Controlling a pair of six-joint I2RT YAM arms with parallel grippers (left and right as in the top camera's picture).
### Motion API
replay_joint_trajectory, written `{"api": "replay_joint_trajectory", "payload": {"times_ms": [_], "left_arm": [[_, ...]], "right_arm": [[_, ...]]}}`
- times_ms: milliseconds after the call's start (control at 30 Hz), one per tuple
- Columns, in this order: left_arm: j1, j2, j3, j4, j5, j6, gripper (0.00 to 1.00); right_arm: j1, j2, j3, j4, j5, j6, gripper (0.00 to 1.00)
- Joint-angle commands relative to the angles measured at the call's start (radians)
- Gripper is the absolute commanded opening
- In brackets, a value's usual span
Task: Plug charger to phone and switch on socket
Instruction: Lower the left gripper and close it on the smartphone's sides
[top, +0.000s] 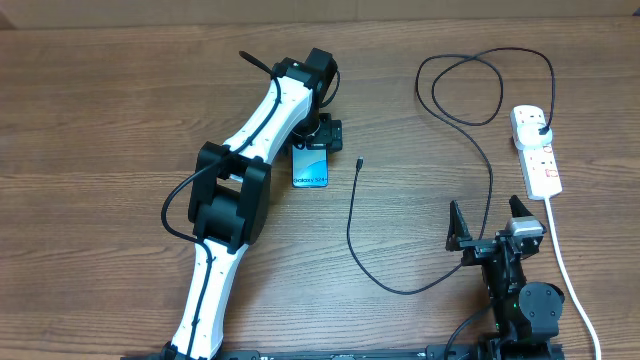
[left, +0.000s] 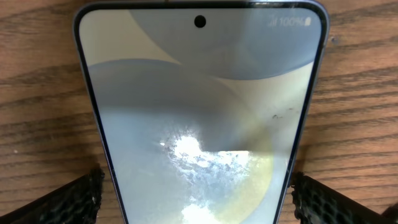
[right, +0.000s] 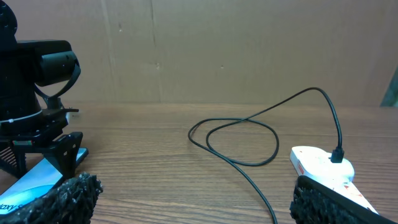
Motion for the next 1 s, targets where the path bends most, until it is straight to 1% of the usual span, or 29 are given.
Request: {"api": "replay_joint_trajectory", "payload": {"times_ms": [0, 233, 800, 933, 967], "left_arm": [[-0.003, 0.043, -0.039, 0.008, 0.059, -0.007, 1.00], [-0.018, 0.043, -0.039, 0.007, 0.005, -0.008, 1.00], [-0.021, 0.043, -0.039, 0.004, -0.031, -0.015, 1.00], [-0.021, 0.043, -0.039, 0.004, -0.029, -0.015, 0.95], [-0.021, 0.043, -0.039, 0.004, -0.029, -0.015, 0.95]], "right_arm": [[0.005, -0.008, -0.010, 0.007, 0.006, -0.004, 1.00], [0.005, -0.008, -0.010, 0.007, 0.006, -0.004, 1.00], [0.005, -0.008, -0.010, 0.007, 0.006, -0.004, 1.00], [0.005, -0.008, -0.010, 0.007, 0.006, -0.004, 1.00], [0.005, -0.008, -0.010, 0.007, 0.006, -0.004, 1.00]]}}
